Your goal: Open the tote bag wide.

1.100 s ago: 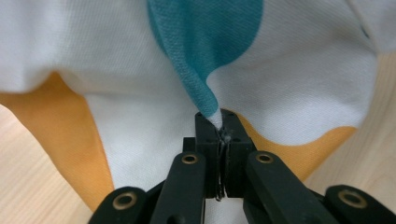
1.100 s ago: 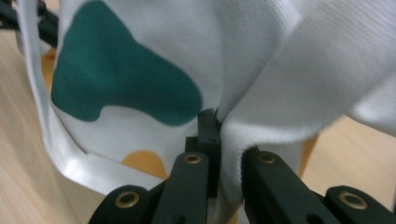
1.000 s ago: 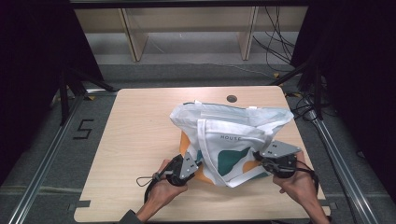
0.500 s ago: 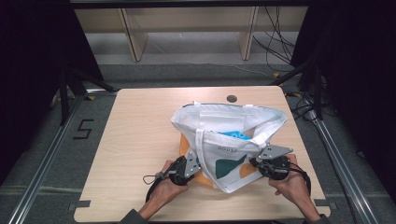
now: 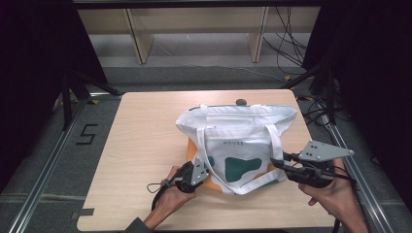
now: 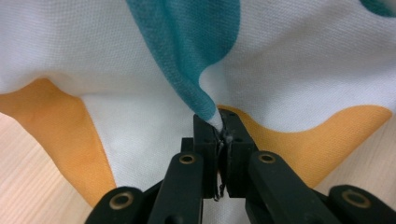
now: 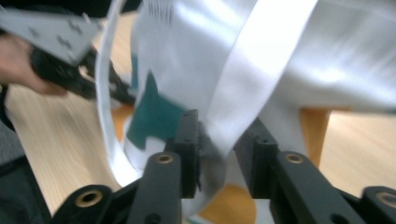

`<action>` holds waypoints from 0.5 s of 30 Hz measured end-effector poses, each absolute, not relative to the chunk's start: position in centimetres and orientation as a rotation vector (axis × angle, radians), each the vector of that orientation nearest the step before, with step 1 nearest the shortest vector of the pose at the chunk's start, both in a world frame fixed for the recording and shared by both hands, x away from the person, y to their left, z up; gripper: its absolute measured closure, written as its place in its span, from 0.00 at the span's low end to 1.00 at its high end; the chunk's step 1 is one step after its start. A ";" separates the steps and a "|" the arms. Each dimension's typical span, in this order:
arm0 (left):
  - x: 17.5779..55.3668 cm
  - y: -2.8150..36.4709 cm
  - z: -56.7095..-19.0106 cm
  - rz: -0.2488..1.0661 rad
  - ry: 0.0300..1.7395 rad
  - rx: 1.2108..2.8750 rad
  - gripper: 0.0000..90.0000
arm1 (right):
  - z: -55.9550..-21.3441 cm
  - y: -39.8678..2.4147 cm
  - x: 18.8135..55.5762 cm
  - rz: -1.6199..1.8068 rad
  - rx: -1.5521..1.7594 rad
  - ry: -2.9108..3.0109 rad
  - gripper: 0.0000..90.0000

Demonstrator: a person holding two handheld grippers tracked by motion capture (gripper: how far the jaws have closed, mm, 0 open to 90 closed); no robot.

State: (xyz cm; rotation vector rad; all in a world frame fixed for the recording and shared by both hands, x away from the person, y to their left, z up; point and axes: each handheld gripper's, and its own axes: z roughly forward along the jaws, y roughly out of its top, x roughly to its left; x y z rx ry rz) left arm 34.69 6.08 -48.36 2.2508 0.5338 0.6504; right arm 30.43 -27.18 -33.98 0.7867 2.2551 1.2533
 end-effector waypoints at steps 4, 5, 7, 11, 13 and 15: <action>34.6 6.1 -48.3 0.666 0.532 2.242 0.95 | -31.7 -27.0 30.3 1.327 0.765 2.194 0.71; 34.6 6.1 -48.3 0.664 0.536 2.237 0.95 | -31.3 -27.0 30.3 1.331 0.762 2.199 0.71; 34.6 6.2 -48.2 0.654 0.531 2.240 0.95 | -30.7 -27.1 30.3 1.355 0.759 2.158 0.69; 34.6 6.1 -48.2 0.675 0.527 2.241 0.95 | -29.8 -27.1 30.5 1.372 0.768 2.121 0.64; 34.5 6.1 -48.0 0.679 0.521 2.247 0.95 | -29.3 -27.3 31.0 1.368 0.783 2.114 0.63; 34.6 6.1 -48.0 0.669 0.526 2.245 0.95 | -29.0 -27.3 31.2 1.377 0.805 2.146 0.60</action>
